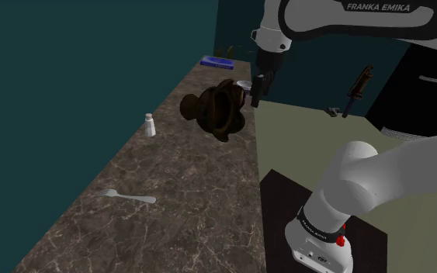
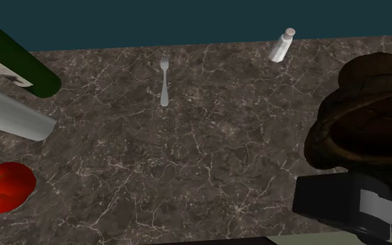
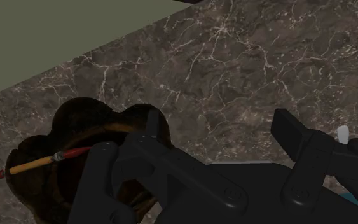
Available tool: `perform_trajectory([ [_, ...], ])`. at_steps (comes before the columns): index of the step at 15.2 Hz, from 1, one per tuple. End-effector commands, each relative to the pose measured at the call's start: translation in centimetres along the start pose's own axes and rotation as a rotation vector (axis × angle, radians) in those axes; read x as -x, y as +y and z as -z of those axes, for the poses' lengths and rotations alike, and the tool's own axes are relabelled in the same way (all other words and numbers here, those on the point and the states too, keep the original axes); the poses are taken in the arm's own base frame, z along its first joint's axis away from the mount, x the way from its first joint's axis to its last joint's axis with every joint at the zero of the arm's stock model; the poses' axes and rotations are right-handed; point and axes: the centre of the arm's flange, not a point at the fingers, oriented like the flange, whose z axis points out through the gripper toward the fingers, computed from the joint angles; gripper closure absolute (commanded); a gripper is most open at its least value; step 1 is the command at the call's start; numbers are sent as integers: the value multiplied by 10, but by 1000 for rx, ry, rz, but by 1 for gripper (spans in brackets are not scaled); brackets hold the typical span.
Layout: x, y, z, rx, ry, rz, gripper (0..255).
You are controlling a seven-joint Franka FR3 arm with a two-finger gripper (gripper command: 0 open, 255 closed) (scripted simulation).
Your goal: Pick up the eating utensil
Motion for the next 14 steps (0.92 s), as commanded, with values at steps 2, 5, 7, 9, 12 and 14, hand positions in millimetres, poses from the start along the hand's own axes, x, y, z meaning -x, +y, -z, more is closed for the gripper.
perform_trajectory([
  [2, -6, -10, -6, 0, 3, 1, 0],
  [5, -25, -38, -24, -2, 10, 2, 0],
  [7, -38, -58, -36, -2, 16, 4, 0],
  [9, -51, -77, -47, -3, 21, 5, 0],
  [12, -70, -106, -65, -5, 29, 7, 0],
  [14, -83, -125, -76, -5, 34, 8, 0],
])
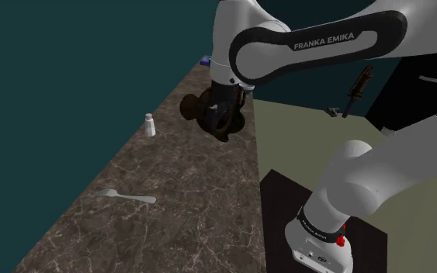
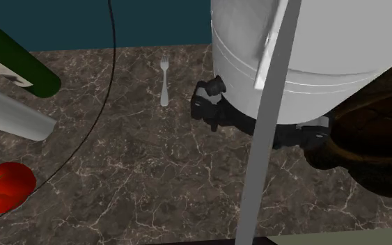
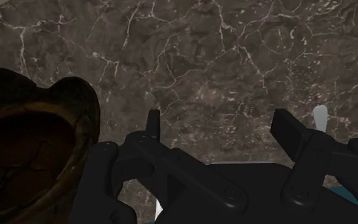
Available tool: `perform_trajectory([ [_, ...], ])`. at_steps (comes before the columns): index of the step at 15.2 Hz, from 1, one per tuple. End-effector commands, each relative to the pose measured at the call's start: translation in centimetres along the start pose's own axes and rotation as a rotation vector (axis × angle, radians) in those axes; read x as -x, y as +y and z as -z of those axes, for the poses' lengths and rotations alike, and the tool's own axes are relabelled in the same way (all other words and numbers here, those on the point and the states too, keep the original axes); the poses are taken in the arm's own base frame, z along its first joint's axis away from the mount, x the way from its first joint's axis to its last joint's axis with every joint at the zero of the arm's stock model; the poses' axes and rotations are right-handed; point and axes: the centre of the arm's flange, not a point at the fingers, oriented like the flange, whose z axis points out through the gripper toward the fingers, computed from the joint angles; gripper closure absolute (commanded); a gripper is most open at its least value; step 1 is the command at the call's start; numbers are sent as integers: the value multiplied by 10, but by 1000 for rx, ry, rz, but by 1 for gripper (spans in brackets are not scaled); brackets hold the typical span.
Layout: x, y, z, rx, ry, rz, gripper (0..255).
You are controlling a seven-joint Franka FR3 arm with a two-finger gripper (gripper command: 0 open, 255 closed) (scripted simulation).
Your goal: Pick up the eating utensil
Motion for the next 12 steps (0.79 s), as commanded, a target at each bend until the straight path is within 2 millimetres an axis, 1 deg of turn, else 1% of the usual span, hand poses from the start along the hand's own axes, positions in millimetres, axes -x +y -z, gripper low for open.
perform_trajectory([
  [1, -16, -16, -13, -2, 6, 0, 0],
  [12, -87, -122, -78, -7, 35, 7, 0],
])
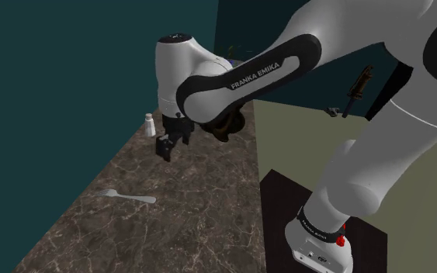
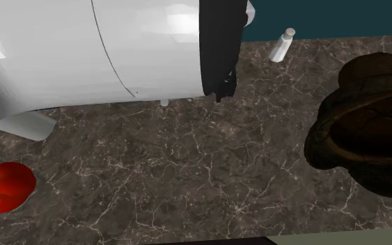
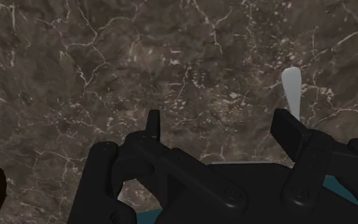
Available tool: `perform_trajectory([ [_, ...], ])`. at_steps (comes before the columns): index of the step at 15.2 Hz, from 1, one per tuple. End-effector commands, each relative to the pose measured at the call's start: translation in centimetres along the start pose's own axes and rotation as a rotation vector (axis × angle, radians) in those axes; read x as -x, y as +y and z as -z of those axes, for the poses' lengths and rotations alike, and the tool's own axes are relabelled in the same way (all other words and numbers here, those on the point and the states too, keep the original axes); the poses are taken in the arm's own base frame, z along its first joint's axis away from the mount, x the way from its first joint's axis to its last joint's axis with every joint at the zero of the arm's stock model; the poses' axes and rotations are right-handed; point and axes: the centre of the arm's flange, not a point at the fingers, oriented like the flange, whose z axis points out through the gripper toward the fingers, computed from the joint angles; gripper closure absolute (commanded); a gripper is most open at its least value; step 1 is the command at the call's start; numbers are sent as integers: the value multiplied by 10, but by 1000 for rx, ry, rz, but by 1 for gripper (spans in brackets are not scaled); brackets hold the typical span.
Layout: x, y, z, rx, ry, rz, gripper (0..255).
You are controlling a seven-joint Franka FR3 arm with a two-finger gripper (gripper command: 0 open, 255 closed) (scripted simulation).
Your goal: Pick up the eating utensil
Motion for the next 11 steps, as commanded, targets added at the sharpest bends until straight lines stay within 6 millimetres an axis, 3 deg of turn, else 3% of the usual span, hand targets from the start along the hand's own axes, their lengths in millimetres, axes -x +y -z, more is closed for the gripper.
perform_trajectory([
  [1, -13, -20, -10, -2, 6, 0, 0],
  [11, -77, -116, -69, -6, 32, 6, 0],
])
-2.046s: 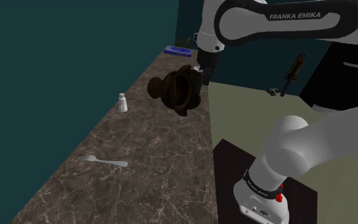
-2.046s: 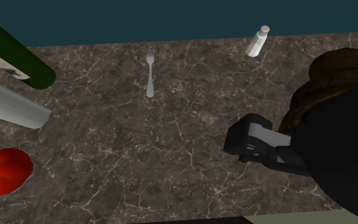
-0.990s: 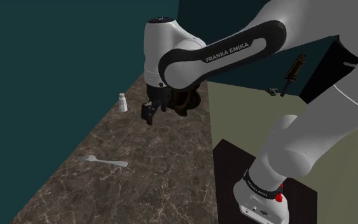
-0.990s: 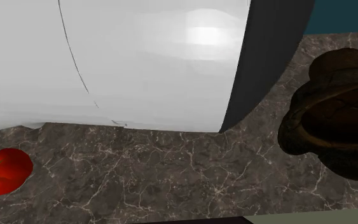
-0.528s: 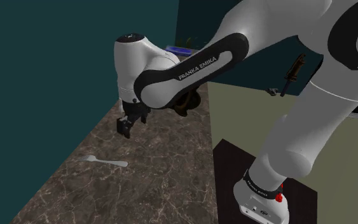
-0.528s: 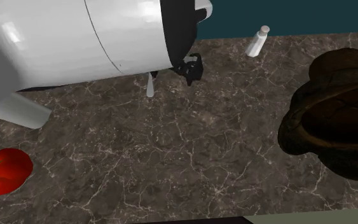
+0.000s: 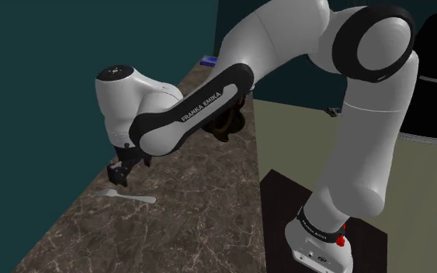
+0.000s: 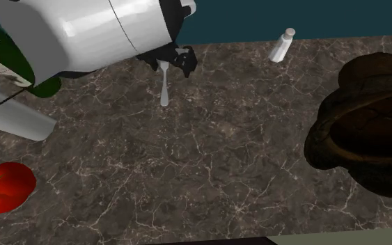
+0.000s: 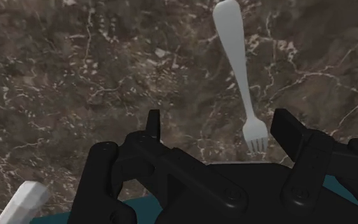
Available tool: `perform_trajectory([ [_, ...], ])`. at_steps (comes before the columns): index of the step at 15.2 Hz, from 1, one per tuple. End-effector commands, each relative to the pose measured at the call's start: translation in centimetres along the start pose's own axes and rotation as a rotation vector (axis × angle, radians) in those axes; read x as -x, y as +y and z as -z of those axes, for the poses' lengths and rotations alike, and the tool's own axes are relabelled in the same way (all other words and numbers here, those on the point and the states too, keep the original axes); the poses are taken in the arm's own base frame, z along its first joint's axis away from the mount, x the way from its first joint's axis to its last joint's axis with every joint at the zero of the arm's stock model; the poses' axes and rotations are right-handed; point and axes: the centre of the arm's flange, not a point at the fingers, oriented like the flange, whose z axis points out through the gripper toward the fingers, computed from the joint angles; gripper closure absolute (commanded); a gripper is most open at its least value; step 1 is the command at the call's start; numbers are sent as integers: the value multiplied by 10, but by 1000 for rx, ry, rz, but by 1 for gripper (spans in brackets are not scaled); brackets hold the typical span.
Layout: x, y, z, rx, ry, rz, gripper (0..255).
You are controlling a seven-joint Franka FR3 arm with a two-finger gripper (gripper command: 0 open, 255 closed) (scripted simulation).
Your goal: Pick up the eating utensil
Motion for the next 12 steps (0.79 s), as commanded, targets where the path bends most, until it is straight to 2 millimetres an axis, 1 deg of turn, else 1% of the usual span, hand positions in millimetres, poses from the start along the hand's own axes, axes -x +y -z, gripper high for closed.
perform_trajectory([
  [1, -14, -18, -14, -1, 6, 0, 0],
  [5, -40, -57, -38, -2, 17, 3, 0],
  [6, -42, -59, -39, -2, 17, 3, 0],
  [12, -38, -62, -71, -2, 17, 3, 0],
])
